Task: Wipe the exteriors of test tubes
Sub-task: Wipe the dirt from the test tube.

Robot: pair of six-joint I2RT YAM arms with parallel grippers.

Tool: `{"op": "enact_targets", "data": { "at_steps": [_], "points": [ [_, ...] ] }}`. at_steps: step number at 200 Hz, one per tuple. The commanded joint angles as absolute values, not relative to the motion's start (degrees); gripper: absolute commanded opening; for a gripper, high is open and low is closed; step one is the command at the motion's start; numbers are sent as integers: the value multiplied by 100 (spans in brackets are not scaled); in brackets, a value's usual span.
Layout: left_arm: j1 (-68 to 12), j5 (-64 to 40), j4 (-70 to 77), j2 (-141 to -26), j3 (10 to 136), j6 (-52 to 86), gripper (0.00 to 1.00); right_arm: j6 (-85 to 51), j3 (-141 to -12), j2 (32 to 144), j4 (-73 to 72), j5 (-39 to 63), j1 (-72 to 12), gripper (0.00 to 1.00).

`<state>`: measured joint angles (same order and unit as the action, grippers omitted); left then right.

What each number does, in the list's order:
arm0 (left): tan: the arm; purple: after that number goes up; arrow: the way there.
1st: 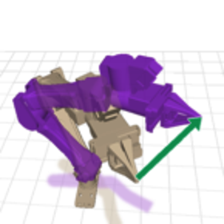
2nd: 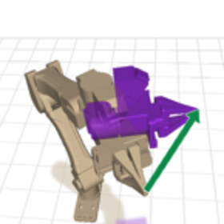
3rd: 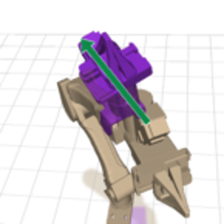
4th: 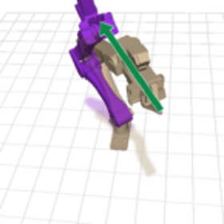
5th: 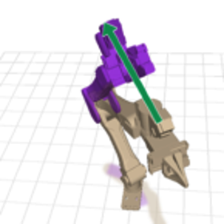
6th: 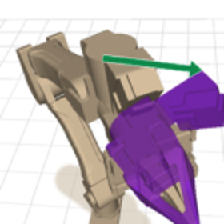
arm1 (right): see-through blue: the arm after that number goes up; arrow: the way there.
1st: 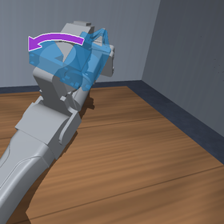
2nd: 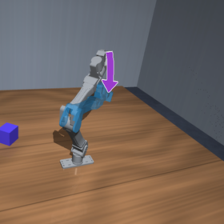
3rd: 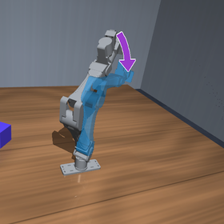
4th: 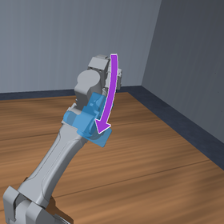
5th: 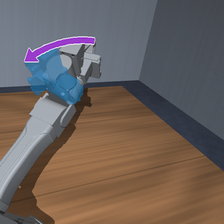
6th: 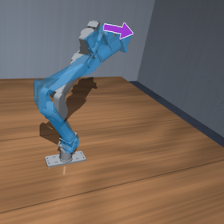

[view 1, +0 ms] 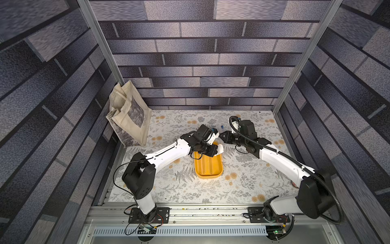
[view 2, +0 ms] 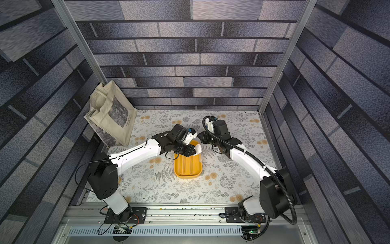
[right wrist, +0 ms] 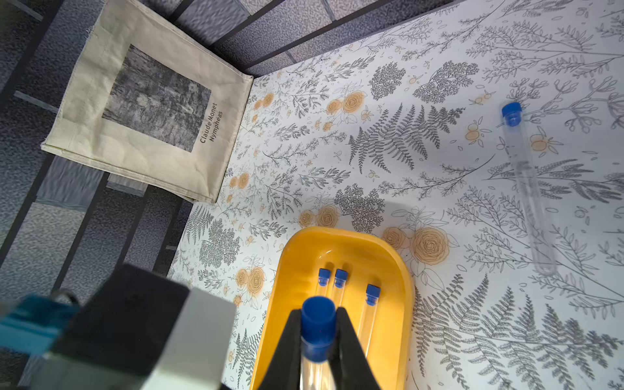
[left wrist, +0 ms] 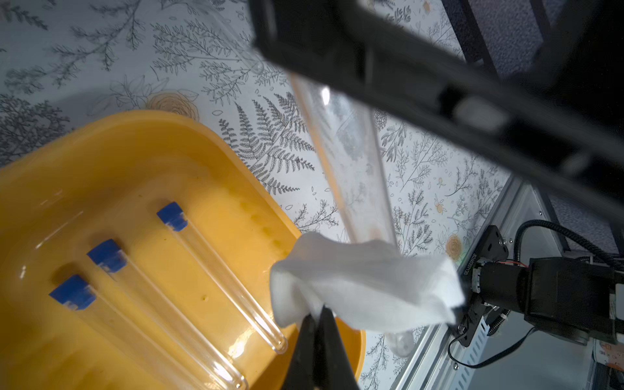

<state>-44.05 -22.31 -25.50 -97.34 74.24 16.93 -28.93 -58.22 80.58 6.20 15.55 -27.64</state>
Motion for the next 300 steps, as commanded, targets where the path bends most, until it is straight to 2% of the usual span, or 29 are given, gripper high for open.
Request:
{"op": "enact_targets", "data": {
  "at_steps": [1, 58, 206, 300],
  "points": [
    [-4533, -2254, -2545, -9318, 7045, 1680, 3, -2857, -5830, 7962, 741, 1562, -2805, 14],
    [-4614, -2261, -2353, -8943, 6483, 1925, 3, -2979, -5845, 8015, 703, 1611, -2822, 14],
    [-4087, -2207, -3103, -9956, 8190, 1521, 3, -2928, -6018, 8037, 879, 1695, -2895, 14],
    [-4504, -2214, -2661, -9655, 7344, 1815, 3, -2929, -5967, 8008, 909, 1864, -2888, 14]
  ]
}}
